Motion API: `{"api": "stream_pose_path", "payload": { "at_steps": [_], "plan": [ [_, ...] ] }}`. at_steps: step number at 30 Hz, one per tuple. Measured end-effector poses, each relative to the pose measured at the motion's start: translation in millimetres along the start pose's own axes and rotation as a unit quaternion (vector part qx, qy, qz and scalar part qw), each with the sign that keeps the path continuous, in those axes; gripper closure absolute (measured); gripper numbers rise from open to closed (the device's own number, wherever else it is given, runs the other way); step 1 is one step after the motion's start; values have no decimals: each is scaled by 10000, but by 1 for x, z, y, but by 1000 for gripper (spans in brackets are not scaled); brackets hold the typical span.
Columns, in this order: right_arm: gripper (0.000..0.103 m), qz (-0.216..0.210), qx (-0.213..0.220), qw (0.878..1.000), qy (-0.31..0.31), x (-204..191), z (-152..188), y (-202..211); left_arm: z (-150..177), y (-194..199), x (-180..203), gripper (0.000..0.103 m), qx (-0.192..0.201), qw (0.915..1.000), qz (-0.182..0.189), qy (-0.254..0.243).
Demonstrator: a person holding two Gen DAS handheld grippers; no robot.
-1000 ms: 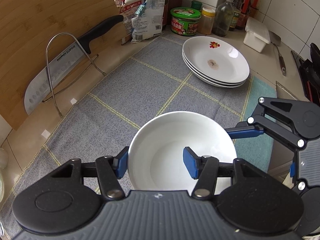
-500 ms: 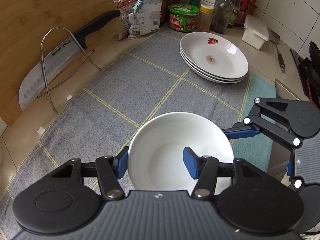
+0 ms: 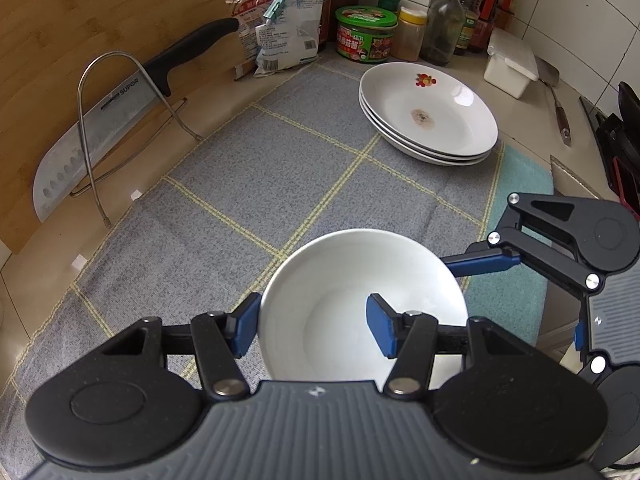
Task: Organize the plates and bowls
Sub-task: 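Lower the white bowl onto the nested bowls and open the left tool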
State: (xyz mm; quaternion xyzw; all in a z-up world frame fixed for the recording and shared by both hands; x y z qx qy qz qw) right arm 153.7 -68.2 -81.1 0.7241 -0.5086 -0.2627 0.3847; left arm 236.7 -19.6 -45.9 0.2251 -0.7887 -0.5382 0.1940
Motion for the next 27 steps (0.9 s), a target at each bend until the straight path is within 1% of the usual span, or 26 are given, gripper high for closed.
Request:
{"api": "stream_pose_path", "payload": {
  "at_steps": [2,3,4,5,6,7,8,10,15,18,20,23,25,27],
  "plan": [
    [12,1,17,10000,59,-2,1,-2,1,0,-1,45,14,10000,5,26],
    [5,44,87,9999,100,-3,1,0,2,0,-2,45,25,10000,14,60],
    [0,48,160,9998,132,-4,1,2,3,1,-3,45,50,9999,25,101],
    [0,1,230,9996,162,-4,1,5,4,2,-4,44,89,9999,33,140],
    [0,-49,246,9995,180,-5,1,6,5,3,-4,40,127,9998,25,165],
    [0,-56,263,9995,191,-5,1,8,7,6,-4,32,195,9996,-11,191],
    [0,-37,268,9994,204,-5,1,8,10,9,-4,30,284,9994,-41,211],
    [0,-12,319,9992,245,-6,0,11,14,13,-5,29,408,9987,-81,297],
    [0,-227,536,9975,390,-10,0,20,28,24,-12,28,748,9948,-109,682],
    [0,-273,426,9976,477,-11,0,14,39,31,-17,27,958,9911,-93,920],
    [0,-215,369,9978,511,-12,3,11,47,35,-18,22,1062,9888,-111,1042],
    [0,-221,336,9979,508,-10,4,12,58,43,-16,17,1282,9858,-148,1074],
    [0,-203,361,9978,522,-9,4,14,66,47,-12,12,1404,9844,-187,1046],
    [0,-157,364,9977,547,-7,5,17,74,48,-8,11,1486,9841,-229,943]
  ]
}}
Point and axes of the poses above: each gripper's, at about its wrist camera, not at the fingertips, and y roughly against the way its jaws point, x to its right, z to its underside, the point moved 2 cm from there along -y, roughly the way its jaws point, and after that the axes turned 10 degrees about -x, right-handed, at the moved point
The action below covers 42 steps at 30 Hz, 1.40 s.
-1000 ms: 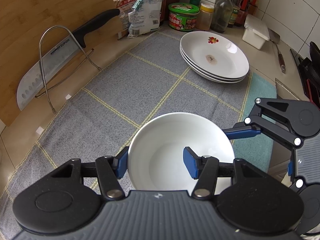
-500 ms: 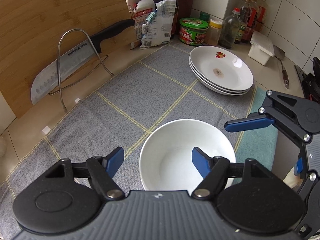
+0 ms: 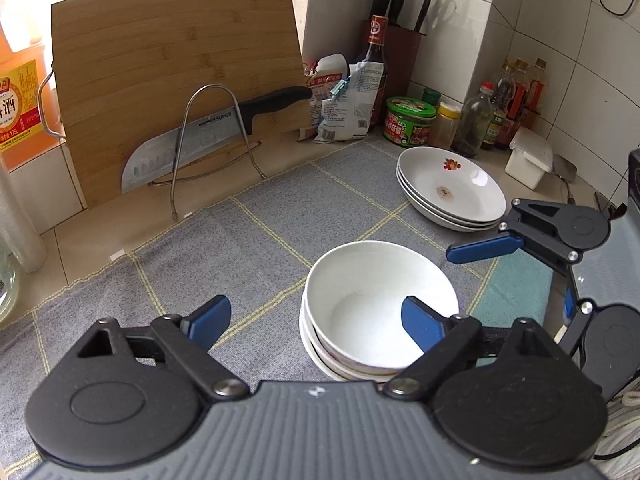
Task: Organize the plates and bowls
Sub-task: 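Lower the white bowl onto the nested bowls and open the left tool, then close both tools on opposite sides of the three-bowl stack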
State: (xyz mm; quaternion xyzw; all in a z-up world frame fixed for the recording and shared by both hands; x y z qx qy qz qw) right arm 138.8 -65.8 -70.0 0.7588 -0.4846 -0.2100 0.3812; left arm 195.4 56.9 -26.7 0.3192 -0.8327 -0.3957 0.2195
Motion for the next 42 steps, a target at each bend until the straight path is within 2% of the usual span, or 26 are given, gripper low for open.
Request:
{"api": "stream_pose_path", "payload": {
  "at_steps": [4,11,16,19,25,30,31,42],
  "plan": [
    [0,126,-147,9998,58,5,5,1,21,2,3,8,-44,9998,10,-210],
    [0,386,-726,9966,39,13,24,-16,51,-31,3,8,-527,9975,90,-460],
    [0,462,-1149,9922,-155,21,40,-38,54,-54,9,8,-638,9959,83,-637],
    [0,422,-1256,9911,-108,27,44,-46,50,-66,14,8,-716,9954,20,-634],
    [0,62,-1315,9910,259,51,40,-66,44,-84,26,8,-920,9944,-282,-429],
    [0,-538,-1331,9877,621,67,39,-80,43,-93,35,4,-904,9943,-554,-130],
    [0,-576,-1291,9873,729,68,39,-80,43,-93,36,0,-910,9940,-590,-102],
    [0,-862,-1017,9840,1179,76,40,-81,45,-90,42,0,-753,9929,-865,323]
  ]
}}
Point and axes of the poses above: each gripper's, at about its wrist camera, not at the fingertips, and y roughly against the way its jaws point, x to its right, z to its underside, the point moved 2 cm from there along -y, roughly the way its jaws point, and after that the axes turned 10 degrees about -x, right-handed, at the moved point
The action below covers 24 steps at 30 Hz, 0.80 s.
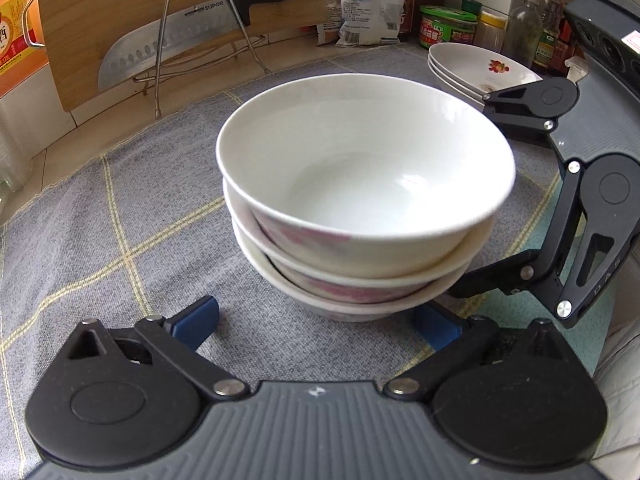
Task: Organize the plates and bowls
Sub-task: 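Close both tools on opposite sides of the three-bowl stack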
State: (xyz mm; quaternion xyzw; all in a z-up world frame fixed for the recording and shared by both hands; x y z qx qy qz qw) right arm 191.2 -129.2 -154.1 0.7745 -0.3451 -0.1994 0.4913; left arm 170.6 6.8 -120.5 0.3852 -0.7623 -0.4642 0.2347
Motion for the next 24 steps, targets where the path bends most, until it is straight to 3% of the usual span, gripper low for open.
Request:
{"api": "stream_pose_path", "payload": {
  "at_steps": [7,13,19,24],
  "plan": [
    [0,7,196,9998,4,1,7,2,0,-2,-4,0,129,9995,143,-236],
    [0,-64,104,9998,136,1,4,1,-2,-1,-7,1,156,9970,325,-679],
    [0,-123,97,9976,675,-5,-9,3,-5,7,-6,3,206,9875,408,-1506],
    [0,-320,167,9924,1172,-13,-24,5,-12,16,-10,10,245,9805,637,-1842]
  ]
}}
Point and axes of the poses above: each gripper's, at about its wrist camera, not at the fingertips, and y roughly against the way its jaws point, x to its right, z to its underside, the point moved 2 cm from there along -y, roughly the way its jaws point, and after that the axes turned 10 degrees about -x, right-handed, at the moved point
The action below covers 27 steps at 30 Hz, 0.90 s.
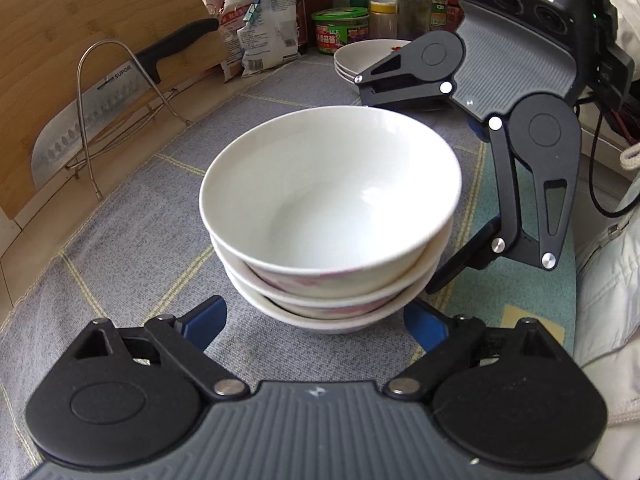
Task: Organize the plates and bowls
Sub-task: 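Close both tools on opposite sides of the three-bowl stack, then lift and carry the bowl stack with both tools toward the plate stack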
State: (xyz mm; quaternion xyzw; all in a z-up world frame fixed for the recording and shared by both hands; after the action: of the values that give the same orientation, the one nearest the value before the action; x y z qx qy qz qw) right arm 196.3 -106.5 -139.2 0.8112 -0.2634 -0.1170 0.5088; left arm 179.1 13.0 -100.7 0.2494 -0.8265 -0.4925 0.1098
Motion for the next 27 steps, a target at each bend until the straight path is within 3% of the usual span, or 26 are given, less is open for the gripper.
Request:
{"api": "stream_pose_path", "payload": {
  "at_steps": [6,14,27],
  "plan": [
    [1,-146,7,9993,340,1,-14,1,-2,2,-5,17,37,9990,332,-281],
    [13,-449,-138,9977,486,6,-24,4,-3,2,-14,18,102,9966,750,-312],
    [14,-478,-212,9973,507,4,-22,7,-10,1,-17,18,30,9940,899,-626]
  ]
}}
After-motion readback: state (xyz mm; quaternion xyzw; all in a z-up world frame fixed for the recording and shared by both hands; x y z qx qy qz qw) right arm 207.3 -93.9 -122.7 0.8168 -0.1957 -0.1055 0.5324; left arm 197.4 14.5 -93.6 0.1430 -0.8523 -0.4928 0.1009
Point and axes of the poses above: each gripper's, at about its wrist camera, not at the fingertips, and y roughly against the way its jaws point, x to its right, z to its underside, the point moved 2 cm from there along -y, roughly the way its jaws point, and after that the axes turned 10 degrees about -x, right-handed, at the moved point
